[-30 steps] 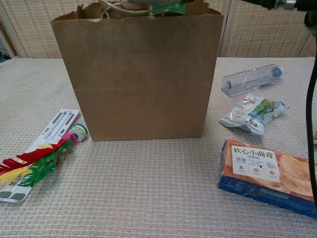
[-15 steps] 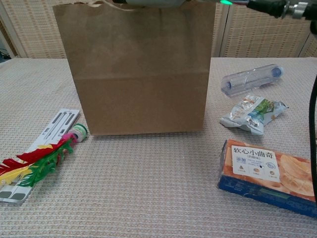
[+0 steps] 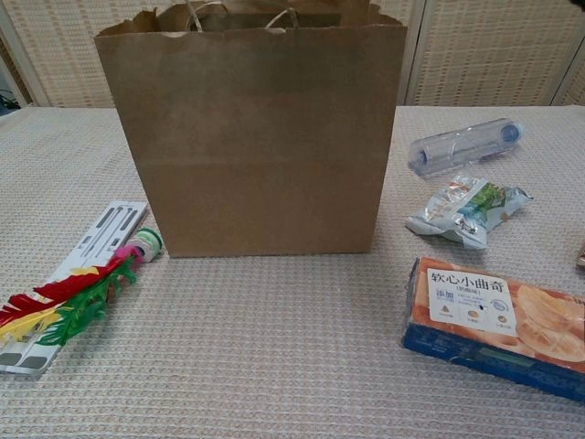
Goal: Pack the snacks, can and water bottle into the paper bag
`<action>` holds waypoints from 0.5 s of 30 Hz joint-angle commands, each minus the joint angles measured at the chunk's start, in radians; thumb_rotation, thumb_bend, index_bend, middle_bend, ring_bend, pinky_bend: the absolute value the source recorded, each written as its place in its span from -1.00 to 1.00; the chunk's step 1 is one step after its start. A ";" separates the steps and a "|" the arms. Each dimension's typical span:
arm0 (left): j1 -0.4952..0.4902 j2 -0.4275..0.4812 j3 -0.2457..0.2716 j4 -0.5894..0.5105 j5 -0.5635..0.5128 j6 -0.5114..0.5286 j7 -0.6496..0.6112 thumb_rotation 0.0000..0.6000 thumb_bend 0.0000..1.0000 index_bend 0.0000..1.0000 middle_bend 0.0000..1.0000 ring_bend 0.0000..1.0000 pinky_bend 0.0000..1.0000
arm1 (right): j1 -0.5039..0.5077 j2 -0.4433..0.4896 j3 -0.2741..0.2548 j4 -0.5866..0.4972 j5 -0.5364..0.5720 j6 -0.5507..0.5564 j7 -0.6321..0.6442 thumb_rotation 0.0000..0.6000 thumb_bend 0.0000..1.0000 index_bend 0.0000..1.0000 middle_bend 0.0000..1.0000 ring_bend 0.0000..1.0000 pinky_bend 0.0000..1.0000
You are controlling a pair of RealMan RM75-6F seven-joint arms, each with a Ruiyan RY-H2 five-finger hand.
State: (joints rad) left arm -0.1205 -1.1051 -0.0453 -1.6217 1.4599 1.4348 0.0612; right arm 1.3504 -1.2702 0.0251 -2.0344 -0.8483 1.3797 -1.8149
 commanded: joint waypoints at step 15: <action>0.004 -0.011 -0.002 -0.002 -0.001 0.013 0.032 1.00 -0.26 -1.00 -1.00 -1.00 -1.00 | -0.580 0.143 -0.202 0.014 -0.210 0.143 0.894 1.00 -0.85 -1.00 -0.99 -1.00 -0.97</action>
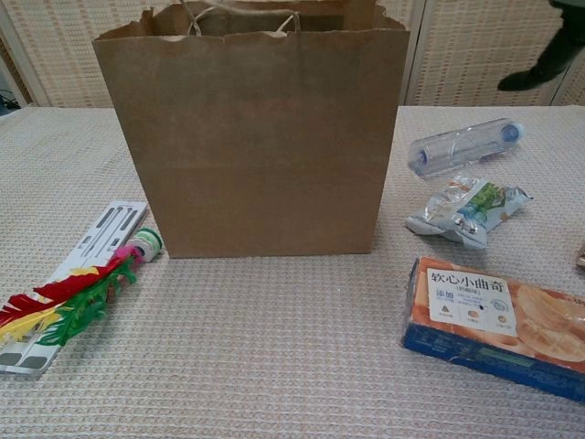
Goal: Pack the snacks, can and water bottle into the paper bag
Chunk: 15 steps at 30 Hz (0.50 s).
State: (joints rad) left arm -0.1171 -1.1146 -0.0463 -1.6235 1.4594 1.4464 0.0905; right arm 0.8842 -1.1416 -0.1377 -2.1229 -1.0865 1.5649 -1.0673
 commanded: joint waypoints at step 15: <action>0.000 -0.003 -0.002 0.003 -0.003 0.000 0.003 1.00 -0.26 -1.00 -1.00 -1.00 -1.00 | -0.053 -0.220 0.097 0.440 0.351 -0.436 0.153 1.00 -0.87 -1.00 -0.99 -1.00 -0.93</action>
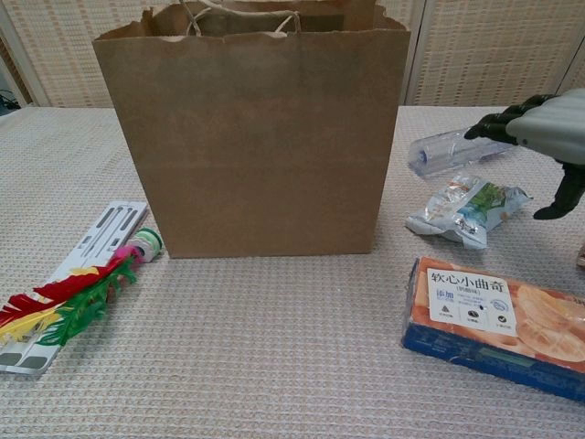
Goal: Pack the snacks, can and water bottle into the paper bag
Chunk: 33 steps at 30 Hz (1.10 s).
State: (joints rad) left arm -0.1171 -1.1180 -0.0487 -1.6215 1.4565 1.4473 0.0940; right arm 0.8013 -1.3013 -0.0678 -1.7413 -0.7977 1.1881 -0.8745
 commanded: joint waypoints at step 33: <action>-0.002 0.004 0.003 0.003 0.006 -0.004 -0.012 1.00 -0.26 -1.00 -1.00 -1.00 -1.00 | 0.004 -0.101 0.057 0.155 -0.071 0.062 -0.018 1.00 -0.51 0.48 0.20 0.32 0.58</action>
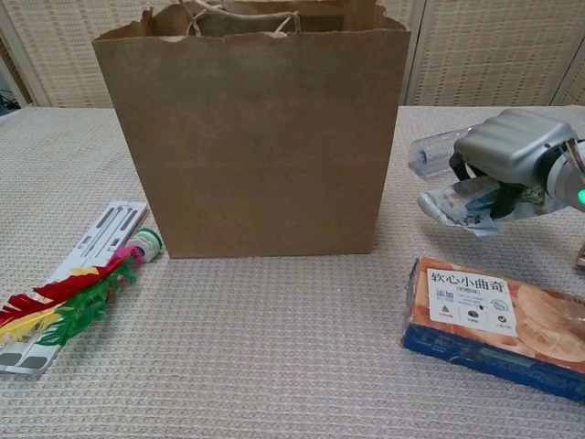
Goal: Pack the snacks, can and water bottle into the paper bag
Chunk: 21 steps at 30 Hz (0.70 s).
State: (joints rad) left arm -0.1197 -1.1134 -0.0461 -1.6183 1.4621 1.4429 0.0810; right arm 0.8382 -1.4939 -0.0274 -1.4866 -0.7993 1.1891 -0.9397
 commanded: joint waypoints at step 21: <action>0.002 -0.003 -0.001 -0.003 -0.002 0.004 0.011 1.00 -0.26 -1.00 -1.00 -1.00 -1.00 | 0.152 0.374 0.361 -0.581 -0.096 0.215 -0.244 1.00 -0.51 0.48 0.20 0.32 0.58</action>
State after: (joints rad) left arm -0.1177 -1.1167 -0.0469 -1.6211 1.4598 1.4468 0.0919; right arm 0.9248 -1.0900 0.2871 -2.0414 -0.9448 1.4118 -1.1080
